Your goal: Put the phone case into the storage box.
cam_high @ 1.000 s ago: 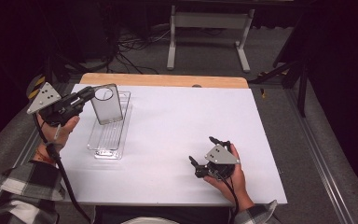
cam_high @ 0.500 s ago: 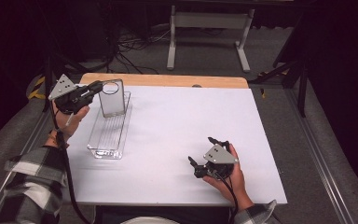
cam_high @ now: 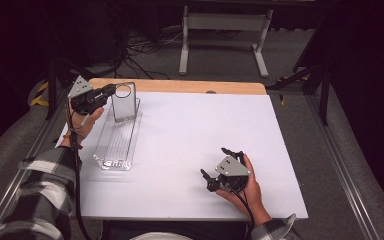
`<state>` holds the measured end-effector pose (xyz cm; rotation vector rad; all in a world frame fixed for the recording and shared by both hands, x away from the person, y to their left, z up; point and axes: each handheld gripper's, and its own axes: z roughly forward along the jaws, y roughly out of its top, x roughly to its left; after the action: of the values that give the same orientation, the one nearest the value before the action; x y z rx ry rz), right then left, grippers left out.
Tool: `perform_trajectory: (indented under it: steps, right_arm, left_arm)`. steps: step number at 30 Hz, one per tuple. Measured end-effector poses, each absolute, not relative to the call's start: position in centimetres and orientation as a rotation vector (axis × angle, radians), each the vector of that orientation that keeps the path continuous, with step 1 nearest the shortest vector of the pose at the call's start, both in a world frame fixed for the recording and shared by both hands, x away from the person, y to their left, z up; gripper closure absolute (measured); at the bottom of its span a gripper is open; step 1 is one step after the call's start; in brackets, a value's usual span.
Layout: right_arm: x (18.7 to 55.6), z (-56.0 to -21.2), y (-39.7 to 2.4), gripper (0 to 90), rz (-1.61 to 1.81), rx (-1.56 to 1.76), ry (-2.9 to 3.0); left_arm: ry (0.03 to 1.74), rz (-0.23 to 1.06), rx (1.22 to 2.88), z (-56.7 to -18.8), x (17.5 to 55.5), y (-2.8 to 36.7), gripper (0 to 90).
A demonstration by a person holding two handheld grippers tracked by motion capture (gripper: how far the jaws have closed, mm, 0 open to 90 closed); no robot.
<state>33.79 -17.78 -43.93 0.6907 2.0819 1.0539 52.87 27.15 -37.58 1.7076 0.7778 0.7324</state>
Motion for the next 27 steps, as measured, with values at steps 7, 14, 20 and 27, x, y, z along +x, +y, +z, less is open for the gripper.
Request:
perform_trajectory:
  steps: [7, 14, 20, 27]
  right_arm:
    - [33.9, -44.0, -17.4, 7.0, 1.036, 0.664, 2.097]
    - [33.9, -44.1, -17.1, 7.1, 1.024, 0.645, 2.111]
    - [33.9, -44.3, -17.0, 7.1, 1.016, 0.642, 2.123]
    - [34.0, -44.7, -16.7, 7.1, 1.001, 0.63, 2.16]
  left_arm:
    - [0.776, 0.712, 1.688, -38.1, 53.9, 26.9, 81.1]
    - [0.787, 0.707, 1.662, -38.5, 54.6, 26.8, 80.9]
    - [0.809, 0.691, 1.637, -38.8, 55.4, 27.6, 80.3]
    - [0.835, 0.683, 1.647, -39.2, 56.8, 28.4, 77.7]
